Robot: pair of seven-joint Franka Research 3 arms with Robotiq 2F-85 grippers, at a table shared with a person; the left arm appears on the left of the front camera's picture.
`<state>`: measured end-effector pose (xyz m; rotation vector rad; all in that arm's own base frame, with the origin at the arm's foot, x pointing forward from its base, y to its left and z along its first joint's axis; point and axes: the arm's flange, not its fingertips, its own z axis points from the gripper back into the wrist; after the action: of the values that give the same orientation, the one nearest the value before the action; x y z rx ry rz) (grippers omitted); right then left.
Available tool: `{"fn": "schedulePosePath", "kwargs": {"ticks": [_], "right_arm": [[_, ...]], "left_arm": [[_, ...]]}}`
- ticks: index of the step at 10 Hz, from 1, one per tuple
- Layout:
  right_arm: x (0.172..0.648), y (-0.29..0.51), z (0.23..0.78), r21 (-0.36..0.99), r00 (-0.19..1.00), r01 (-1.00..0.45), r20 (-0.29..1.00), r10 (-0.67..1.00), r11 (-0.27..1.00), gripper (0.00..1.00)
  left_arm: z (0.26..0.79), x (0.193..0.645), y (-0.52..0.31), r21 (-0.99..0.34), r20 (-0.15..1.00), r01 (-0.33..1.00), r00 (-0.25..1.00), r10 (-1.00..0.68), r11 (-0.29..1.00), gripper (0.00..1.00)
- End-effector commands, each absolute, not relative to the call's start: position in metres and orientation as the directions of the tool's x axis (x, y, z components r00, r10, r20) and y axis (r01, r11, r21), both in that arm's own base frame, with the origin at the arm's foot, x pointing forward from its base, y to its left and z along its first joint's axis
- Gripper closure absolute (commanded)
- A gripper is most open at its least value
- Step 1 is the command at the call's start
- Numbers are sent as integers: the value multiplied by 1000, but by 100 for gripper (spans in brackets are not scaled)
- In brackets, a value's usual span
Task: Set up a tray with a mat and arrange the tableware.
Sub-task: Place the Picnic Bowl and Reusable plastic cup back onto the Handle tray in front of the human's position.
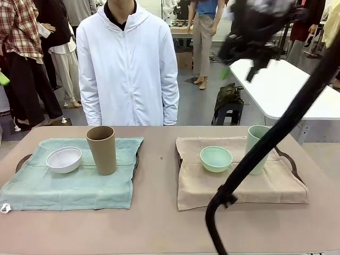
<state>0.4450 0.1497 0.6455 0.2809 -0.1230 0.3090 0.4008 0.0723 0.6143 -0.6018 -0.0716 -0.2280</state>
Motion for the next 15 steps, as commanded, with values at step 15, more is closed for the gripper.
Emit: {"fn": "schedulePosePath", "kwargs": {"ticks": [15], "right_arm": [[382, -71, 604, 672, 954, -99, 275, -123, 734, 0]], "left_arm": [[564, 418, 206, -908, 42, 52, 999, -32, 415, 5]]}}
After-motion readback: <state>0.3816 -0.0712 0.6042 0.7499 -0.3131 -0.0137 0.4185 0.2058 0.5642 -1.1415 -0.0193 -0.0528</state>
